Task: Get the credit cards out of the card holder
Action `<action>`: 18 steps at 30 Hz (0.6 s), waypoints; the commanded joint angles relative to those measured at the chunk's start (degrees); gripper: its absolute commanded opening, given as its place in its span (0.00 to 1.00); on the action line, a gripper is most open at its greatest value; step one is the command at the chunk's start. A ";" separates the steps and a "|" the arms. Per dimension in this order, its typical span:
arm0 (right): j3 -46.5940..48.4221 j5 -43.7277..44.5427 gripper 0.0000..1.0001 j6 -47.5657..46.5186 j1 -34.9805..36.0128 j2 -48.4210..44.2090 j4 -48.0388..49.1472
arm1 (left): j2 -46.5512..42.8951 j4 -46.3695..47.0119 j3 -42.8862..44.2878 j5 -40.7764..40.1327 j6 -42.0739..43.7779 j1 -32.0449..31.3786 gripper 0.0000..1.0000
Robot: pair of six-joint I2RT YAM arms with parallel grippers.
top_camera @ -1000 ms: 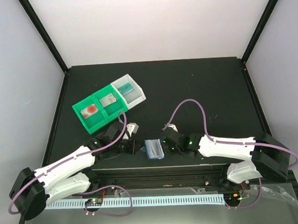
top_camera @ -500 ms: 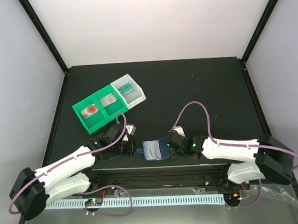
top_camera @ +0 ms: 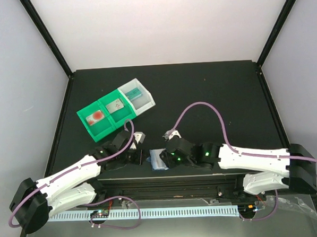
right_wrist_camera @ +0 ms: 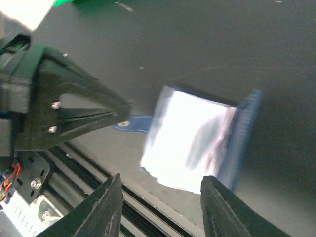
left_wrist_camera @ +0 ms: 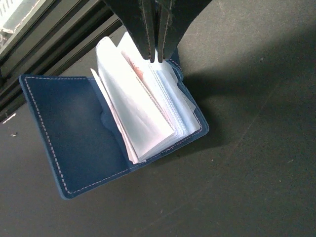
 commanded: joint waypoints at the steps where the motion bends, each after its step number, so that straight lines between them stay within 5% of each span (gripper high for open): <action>1: 3.61 -0.07 0.47 -1.25 3.10 5.64 3.82 | -1.65 1.78 0.25 1.45 -0.92 0.42 0.01; 11: 5.32 6.71 0.69 -0.81 3.28 17.60 2.65 | -1.94 1.52 -0.01 1.33 -1.07 0.41 0.01; 18: 4.92 6.86 0.72 -1.05 3.19 22.17 3.91 | -2.18 1.65 0.01 1.46 -1.41 0.42 0.02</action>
